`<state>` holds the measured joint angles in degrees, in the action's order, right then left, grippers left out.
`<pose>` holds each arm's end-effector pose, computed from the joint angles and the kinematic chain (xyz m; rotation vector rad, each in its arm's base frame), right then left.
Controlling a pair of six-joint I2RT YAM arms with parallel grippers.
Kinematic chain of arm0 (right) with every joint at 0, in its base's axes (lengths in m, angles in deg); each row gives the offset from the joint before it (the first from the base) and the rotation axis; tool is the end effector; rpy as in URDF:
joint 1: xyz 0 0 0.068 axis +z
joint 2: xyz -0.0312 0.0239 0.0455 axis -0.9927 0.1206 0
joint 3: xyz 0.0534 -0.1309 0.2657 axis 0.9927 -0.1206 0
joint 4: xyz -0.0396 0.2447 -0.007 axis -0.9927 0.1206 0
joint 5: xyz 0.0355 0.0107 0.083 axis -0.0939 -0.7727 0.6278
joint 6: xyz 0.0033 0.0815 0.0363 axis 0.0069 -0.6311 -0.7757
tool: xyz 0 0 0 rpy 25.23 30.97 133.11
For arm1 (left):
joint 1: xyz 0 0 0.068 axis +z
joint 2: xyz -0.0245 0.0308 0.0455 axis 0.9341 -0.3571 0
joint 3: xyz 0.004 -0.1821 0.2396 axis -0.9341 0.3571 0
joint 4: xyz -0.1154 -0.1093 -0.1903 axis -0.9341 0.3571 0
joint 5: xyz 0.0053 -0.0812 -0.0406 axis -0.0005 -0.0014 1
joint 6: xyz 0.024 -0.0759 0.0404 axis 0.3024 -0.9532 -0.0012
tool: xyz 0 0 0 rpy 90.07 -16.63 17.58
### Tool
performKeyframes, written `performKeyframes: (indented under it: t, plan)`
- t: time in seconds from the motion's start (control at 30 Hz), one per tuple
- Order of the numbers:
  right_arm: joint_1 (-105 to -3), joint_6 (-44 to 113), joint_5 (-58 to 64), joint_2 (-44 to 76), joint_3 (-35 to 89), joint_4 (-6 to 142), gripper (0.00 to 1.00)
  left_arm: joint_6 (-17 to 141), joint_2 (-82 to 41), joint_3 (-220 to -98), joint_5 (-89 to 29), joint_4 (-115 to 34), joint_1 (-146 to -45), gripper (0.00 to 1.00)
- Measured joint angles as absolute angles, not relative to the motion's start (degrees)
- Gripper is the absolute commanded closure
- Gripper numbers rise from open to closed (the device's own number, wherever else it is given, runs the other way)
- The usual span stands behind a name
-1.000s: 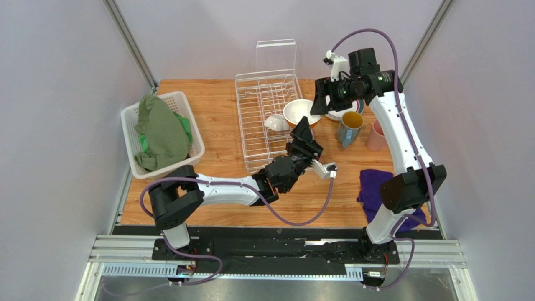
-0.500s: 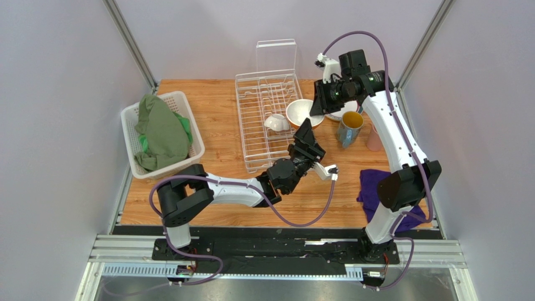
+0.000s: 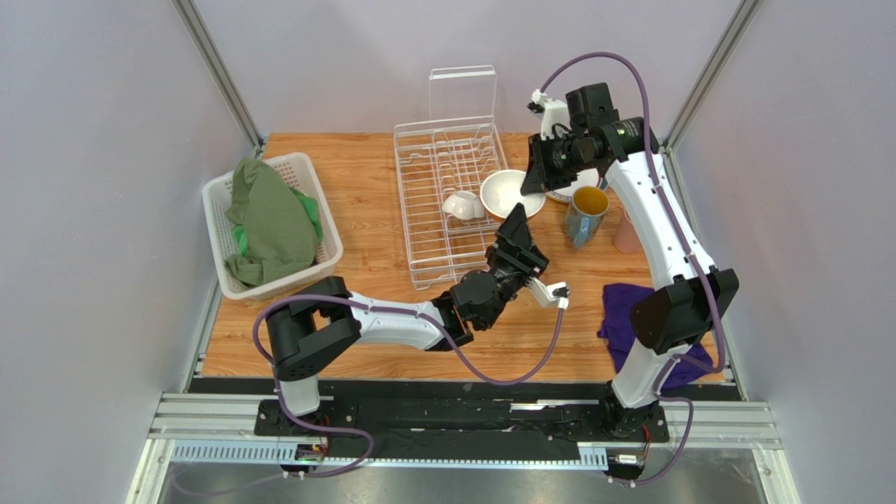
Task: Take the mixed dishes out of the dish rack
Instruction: Place the bowl at the center of the board.
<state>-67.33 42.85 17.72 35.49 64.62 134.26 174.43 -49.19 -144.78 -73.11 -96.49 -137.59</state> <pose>0.3496 0.1300 0.3920 -0.5371 2.4512 0.5940 0.1998 -0.3844 0.3031 1.3032 0.6449 0.8757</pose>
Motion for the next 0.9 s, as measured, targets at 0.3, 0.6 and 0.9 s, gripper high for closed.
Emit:
performKeyframes:
  t: [0.3, 0.6, 0.9]
  plan:
    - [-69.9, 43.6, 16.9, 35.5, 67.3, 135.8, 1.00, 170.1, -44.2, -143.1, -76.6, -95.2, -137.4, 0.09]
    - [-73.3, 44.8, 16.1, 33.1, 63.4, 135.2, 1.00, 161.6, -39.1, -141.9, -79.6, -87.3, -137.1, 0.08]
    - [-79.9, 48.7, 14.2, 23.0, 43.9, 132.0, 1.00, 135.8, -25.5, -150.8, -77.3, -57.4, -131.0, 0.07]
